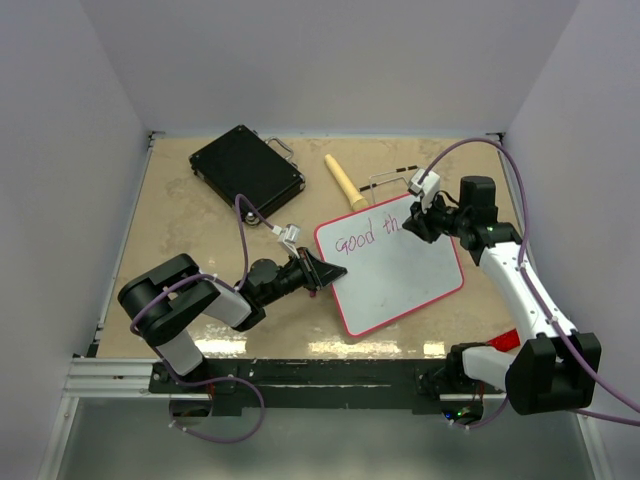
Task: Write a sentence on the whiteboard
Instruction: Write on the whiteboard with the whiteboard marker without the cap.
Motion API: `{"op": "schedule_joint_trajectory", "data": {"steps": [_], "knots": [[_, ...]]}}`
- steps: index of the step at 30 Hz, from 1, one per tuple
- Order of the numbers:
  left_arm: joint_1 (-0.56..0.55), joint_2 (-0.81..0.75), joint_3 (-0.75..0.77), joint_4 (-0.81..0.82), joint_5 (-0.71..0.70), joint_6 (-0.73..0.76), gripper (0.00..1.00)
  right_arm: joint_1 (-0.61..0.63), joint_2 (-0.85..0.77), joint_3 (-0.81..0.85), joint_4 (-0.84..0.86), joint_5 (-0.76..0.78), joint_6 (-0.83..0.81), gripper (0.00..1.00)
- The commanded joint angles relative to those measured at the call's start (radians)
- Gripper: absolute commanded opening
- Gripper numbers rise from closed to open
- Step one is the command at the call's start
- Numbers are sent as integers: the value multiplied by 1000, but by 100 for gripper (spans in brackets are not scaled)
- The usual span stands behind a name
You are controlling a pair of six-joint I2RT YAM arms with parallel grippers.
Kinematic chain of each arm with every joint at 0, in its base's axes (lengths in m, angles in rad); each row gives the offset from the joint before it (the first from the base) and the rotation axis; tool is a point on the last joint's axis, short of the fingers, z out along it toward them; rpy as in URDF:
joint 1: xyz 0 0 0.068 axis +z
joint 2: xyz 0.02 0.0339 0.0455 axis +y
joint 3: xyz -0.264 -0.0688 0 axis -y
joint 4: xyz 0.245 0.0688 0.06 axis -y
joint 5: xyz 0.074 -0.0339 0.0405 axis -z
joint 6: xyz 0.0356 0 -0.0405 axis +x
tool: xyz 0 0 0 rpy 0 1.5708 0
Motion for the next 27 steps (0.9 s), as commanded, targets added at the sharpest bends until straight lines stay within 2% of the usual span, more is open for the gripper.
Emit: {"op": "schedule_joint_trajectory", "data": {"steps": [1,18,27], "knots": [[-6,-31,-6,187,41,103,0,-2,-10,33,-29,-12,-3,0],[-2,-27,-15,196,41,100,0,-8,-74,73,13,-52,57,0],[2,-26,-13,202,47,98,0,-32,-91,14,154,-43,131,0]]}}
